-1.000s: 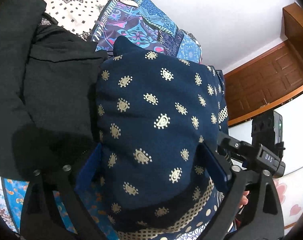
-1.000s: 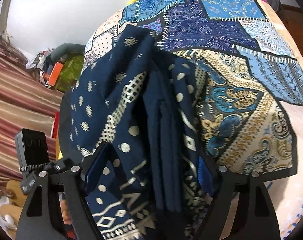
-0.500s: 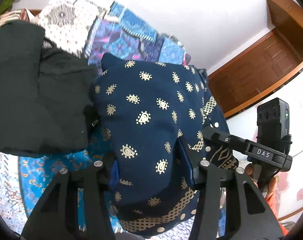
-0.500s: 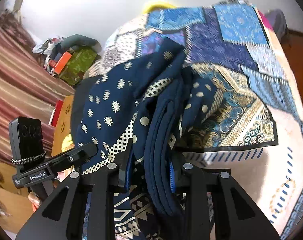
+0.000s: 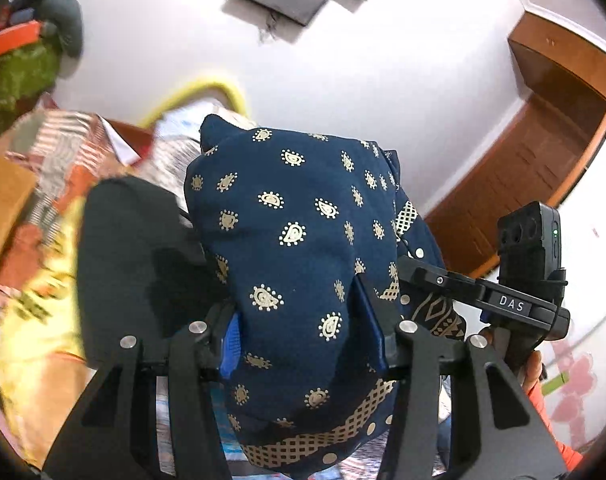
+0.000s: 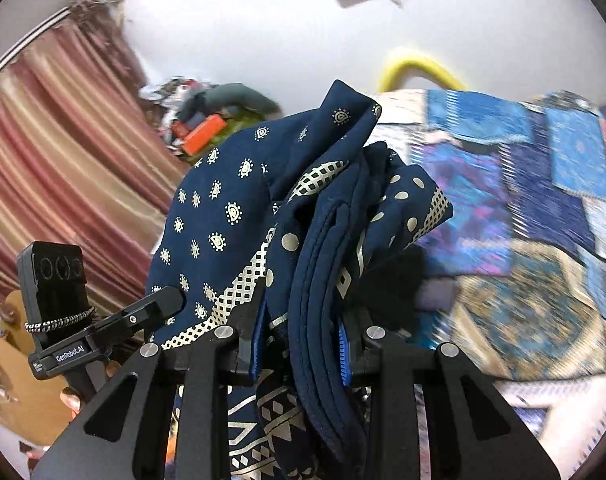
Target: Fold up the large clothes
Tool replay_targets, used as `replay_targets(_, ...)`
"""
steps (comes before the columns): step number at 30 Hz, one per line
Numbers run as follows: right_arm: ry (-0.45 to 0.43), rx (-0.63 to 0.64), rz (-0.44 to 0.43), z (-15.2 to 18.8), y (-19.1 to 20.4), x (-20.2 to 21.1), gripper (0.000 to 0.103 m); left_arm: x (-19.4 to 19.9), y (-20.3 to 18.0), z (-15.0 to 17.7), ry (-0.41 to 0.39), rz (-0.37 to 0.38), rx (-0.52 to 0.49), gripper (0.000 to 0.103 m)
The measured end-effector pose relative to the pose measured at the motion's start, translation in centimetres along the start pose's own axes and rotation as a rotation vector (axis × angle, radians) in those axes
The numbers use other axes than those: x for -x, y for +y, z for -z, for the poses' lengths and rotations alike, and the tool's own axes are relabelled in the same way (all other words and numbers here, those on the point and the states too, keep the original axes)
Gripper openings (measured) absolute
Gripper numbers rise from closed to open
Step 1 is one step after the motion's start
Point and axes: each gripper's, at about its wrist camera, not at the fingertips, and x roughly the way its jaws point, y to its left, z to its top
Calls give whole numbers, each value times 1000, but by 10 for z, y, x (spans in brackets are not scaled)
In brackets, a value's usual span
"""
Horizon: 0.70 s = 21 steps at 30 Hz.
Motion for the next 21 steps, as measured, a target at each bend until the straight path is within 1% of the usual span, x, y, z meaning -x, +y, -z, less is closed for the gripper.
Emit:
replay_targets(3,8,19,-55,-13,13,-35,25,15,23,-14,-35,-53,-5,49)
replay_targets(6,34,27,-87,-19,17,-70,25,15,45,-25,-46,-124,-25,49)
replay_targets(9,47,11,-95,-21,9,-111,25,-5,76,-29,-20,-194,-28,49)
replay_targets(11,73,-39,-97,-18,-5,-142,25,-25,102,-26,16,-226,-2,49)
replay_targets(13,134,-84,-54,-11,-25,-181,26,-57,138,-21,68,-285,57,45)
replay_targets(14,166,-95,-14,-6,-35,-199,26,-71,155,-18,91,-314,87,38)
replay_targets(15,195,-97,38,-2,-45,-215,26,-83,170,-13,113,-311,117,39)
replay_targets(16,218,-101,76,4,-56,-229,27,-92,183,-7,116,-257,165,41)
replay_targets(17,223,-109,89,8,-65,-236,28,-96,190,-2,107,-216,205,46)
replay_targets(18,220,-114,90,10,-72,-238,29,-98,192,0,90,-192,219,47)
replay_targets(20,210,-106,76,11,-78,-235,32,-98,177,1,76,-245,145,48)
replay_targets(21,211,-95,84,11,-78,-233,33,-99,168,2,76,-273,110,48)
